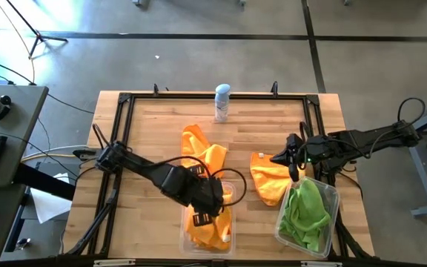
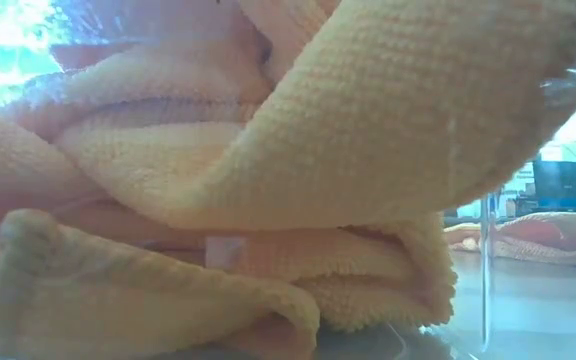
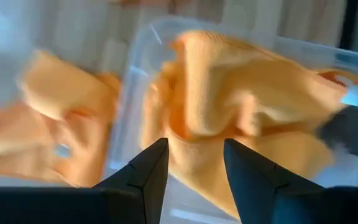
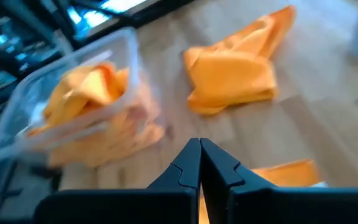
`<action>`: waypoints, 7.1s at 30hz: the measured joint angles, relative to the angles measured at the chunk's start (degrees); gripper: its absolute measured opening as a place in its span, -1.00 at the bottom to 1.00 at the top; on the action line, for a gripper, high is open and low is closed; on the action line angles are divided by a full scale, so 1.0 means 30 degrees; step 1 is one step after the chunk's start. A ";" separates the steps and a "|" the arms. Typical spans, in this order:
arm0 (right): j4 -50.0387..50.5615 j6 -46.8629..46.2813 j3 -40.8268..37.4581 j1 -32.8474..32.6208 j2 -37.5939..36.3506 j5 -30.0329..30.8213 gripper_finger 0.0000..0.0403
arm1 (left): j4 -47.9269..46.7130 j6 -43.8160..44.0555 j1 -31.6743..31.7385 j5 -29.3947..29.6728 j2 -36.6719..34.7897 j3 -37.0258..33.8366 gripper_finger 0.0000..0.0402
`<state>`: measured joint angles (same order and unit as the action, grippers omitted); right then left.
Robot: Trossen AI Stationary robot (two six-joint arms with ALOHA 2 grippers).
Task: Sort microfiber towel by color & place in baskets
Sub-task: Put the yellow towel into the left transparent bin
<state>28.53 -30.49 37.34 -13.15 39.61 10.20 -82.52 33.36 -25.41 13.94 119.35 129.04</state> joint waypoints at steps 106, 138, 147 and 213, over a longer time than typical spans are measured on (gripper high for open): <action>0.5071 -0.8262 0.4195 0.0411 1.0800 0.3110 -0.98 | 0.9099 0.1670 0.1377 0.3370 -2.2003 -2.4381 -0.28; 0.5541 0.4191 2.2928 -0.5465 2.1720 0.2674 -1.00 | 0.9057 0.3289 0.0989 0.3328 -1.9320 -2.4381 -0.28; 0.5588 0.3727 2.2913 -0.4113 2.5960 -0.1048 -1.00 | 1.0106 0.3958 -0.0027 0.3326 -1.9285 -2.4381 -0.28; 0.1762 -0.2398 0.7275 -0.5538 1.0627 0.3236 -0.97 | 1.2548 0.4702 0.0876 0.3442 -1.7695 -2.4381 -0.32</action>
<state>33.81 -37.68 59.17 -29.76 71.49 19.91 -44.88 47.47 -22.78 24.27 66.26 55.90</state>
